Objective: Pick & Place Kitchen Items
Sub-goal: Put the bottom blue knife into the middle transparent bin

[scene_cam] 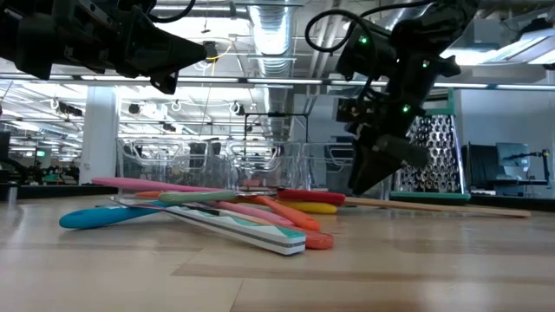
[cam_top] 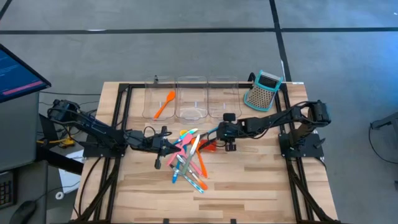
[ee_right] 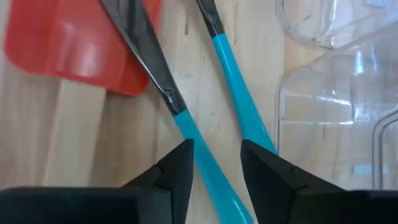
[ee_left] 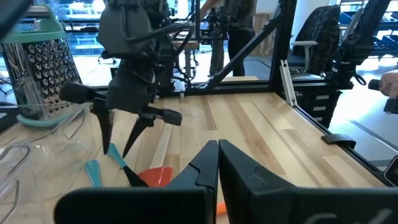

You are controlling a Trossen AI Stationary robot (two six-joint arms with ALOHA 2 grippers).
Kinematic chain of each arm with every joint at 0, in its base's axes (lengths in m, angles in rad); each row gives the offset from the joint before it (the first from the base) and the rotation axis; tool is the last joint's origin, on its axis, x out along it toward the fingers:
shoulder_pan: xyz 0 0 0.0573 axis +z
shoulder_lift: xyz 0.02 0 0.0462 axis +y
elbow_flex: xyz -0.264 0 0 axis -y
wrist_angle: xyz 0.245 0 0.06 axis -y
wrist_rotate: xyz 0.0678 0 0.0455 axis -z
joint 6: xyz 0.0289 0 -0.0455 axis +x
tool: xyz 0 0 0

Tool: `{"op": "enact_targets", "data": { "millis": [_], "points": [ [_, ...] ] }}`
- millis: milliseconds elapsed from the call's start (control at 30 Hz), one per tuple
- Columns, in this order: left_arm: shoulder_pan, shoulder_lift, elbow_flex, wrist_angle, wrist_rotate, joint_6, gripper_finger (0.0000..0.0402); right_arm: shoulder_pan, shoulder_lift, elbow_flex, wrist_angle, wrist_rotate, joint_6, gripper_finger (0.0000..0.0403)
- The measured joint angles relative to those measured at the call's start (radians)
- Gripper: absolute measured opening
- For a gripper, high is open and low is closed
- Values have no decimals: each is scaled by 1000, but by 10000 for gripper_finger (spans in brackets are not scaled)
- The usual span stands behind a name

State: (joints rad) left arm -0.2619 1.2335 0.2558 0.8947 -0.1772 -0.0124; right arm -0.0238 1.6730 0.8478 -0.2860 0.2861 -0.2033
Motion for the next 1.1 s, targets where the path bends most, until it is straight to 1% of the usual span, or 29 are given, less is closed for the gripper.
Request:
{"op": "enact_targets", "data": {
  "millis": [233,467,633,800,1100],
  "points": [
    [0,0,0,0,0,6,1,0,44,3,18,8,-42,130],
    [0,0,0,0,0,7,1,34,10,-1,2,-20,-38,127],
    [0,0,-1,0,0,7,1,54,1,-2,-34,-29,16,127],
    [0,0,-1,0,0,7,1,76,23,-5,-63,62,37,131],
    [0,0,-1,0,0,7,1,91,11,11,-59,158,16,131]
  ]
}}
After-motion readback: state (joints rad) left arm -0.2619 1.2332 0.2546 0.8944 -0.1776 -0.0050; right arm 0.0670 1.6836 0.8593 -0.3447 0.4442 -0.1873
